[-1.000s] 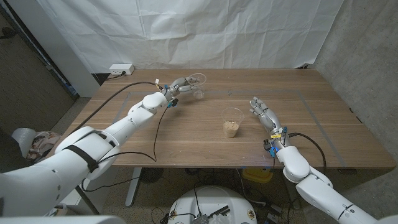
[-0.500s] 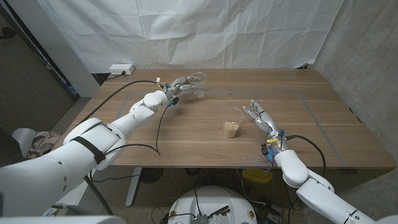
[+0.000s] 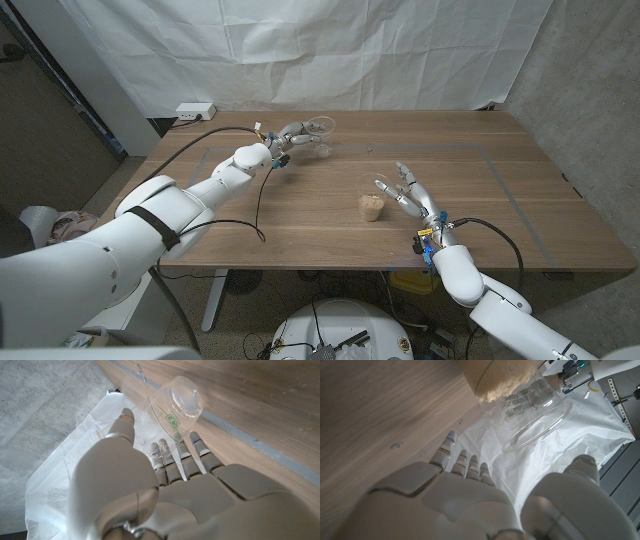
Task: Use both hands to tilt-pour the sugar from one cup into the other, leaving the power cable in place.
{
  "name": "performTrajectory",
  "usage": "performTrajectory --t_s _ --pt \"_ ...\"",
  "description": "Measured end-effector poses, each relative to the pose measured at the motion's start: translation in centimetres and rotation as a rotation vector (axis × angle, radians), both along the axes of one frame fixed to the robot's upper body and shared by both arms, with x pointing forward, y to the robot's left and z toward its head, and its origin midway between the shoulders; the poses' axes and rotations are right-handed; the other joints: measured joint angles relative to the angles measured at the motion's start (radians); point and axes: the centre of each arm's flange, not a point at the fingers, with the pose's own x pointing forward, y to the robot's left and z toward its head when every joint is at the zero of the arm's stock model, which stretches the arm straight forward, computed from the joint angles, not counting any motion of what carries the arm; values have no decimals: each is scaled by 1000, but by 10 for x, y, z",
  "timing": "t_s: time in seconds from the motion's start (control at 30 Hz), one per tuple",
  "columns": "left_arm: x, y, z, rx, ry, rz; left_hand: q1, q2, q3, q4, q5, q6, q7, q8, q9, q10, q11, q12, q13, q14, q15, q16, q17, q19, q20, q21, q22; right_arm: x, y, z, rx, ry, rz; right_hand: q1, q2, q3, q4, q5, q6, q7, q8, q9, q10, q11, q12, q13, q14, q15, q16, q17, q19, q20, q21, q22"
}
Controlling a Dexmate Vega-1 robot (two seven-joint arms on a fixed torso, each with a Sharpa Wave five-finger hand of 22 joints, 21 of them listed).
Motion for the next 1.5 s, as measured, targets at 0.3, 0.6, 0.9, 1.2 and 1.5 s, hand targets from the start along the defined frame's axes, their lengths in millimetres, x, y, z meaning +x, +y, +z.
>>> performTrajectory --t_s 0.3,0.6,0.9,1.2,1.5 --pt "-12 -6 -8 12 -8 -99 0 0 -8 0 0 0 0 0 -1 0 0 0 5 -9 2 0 0 0 0 4 0 -4 15 -1 -54 -9 -17 6 -5 -8 -8 0 3 -3 0 0 5 -5 0 0 -5 -18 0 0 2 -20 6 0" --pt "-29 -9 -10 25 -23 -173 0 0 -8 0 0 0 0 0 -1 9 -2 0 10 -9 2 7 0 0 0 4 0 -5 34 -7 -128 -3 -23 16 -14 -24 -15 10 -25 14 -2 0 1 -2 0 0 -1 -39 0 4 10 -38 6 0" --pt "-40 -11 -11 35 -31 -207 -1 0 -14 0 0 19 -4 5 -2 18 -7 0 15 -9 2 7 -3 -4 -4 11 0 -5 44 -13 -144 -8 -63 80 -1 -38 -34 22 -32 11 0 0 -4 -7 0 0 12 -51 8 2 47 -61 14 0" --pt "-48 -12 -12 45 -33 -232 -1 0 -22 -3 0 18 -4 7 -1 18 -7 0 19 -9 2 7 -3 -6 -6 11 0 8 53 -30 -119 37 -130 161 14 -34 -60 39 -58 11 0 5 -28 -16 0 0 17 -56 8 2 46 -60 15 0" --pt "-53 -12 -11 51 -37 -239 -4 3 -26 1 0 18 -4 6 -1 20 -5 -4 21 -9 2 7 -3 -7 -7 11 0 15 59 -36 -77 31 -171 216 37 -55 -50 60 9 0 36 9 52 -10 42 12 109 -70 49 14 75 -64 27 4"
